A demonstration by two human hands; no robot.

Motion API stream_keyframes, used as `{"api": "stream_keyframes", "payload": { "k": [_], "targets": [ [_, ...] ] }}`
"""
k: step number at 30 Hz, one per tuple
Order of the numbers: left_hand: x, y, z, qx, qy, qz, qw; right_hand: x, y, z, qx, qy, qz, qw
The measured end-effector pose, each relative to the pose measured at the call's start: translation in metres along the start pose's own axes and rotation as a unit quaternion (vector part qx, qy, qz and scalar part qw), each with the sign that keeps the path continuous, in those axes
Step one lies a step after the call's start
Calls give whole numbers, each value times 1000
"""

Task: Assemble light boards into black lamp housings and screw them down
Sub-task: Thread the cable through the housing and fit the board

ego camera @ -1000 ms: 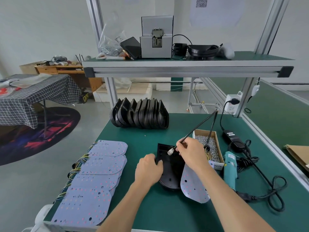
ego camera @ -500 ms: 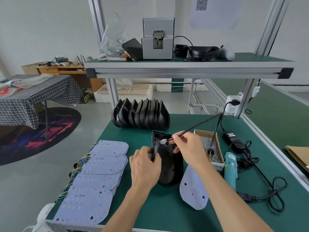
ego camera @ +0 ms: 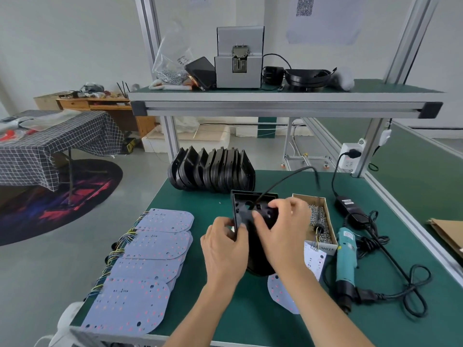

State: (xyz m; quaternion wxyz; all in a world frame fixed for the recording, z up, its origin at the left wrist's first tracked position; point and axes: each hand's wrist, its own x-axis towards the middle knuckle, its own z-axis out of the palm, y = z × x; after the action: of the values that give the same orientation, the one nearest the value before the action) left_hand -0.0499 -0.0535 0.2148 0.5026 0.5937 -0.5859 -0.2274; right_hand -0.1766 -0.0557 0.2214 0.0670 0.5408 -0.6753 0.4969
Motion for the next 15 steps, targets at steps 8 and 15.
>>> {"api": "stream_keyframes", "payload": {
  "k": [8,15],
  "targets": [
    [-2,-2,-18,-139,-13,28,990,-20,18,-19,284,-233,271,890],
    [29,-16,-16,-239,-259,54,934,-16,13,-34,397,-294,304,815]
  ]
}}
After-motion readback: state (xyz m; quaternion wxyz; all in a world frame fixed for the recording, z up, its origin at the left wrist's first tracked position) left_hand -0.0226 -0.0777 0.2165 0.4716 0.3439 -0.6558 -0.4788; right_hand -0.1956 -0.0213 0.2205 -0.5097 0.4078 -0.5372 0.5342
